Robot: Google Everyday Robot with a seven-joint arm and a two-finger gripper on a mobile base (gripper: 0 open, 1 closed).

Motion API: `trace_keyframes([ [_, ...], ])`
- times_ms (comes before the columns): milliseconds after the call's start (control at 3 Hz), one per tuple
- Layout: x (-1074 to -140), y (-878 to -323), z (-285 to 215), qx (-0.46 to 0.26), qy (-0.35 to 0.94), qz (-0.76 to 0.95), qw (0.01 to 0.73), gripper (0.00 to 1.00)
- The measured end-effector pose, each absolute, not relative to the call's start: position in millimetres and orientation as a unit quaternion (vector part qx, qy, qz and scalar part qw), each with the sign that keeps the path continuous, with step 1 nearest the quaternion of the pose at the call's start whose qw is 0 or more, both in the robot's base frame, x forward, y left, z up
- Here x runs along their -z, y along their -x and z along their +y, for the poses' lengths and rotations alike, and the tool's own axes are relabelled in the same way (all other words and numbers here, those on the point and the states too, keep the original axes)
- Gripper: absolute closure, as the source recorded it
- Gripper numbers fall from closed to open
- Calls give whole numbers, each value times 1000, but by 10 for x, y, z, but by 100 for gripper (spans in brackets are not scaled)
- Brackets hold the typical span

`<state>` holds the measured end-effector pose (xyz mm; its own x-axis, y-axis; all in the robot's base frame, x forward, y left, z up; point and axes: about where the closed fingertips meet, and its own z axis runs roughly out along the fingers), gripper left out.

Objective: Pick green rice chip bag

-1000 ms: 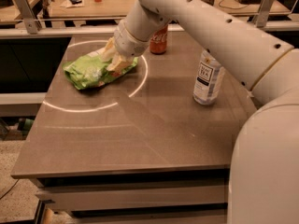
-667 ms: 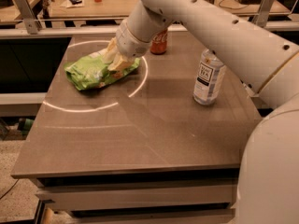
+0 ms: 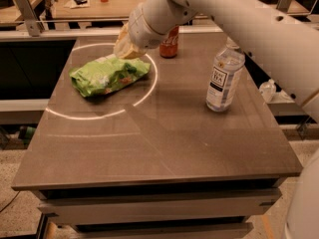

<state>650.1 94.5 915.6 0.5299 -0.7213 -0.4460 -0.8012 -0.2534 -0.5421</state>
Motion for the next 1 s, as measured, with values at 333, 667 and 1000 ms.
trace_keyframes([
  [333, -9342, -6545, 937, -33, 793, 470, 387, 100],
  [667, -9333, -6556, 938, -34, 795, 474, 376, 85],
  [1000, -9320, -6550, 954, -36, 796, 473, 376, 61],
])
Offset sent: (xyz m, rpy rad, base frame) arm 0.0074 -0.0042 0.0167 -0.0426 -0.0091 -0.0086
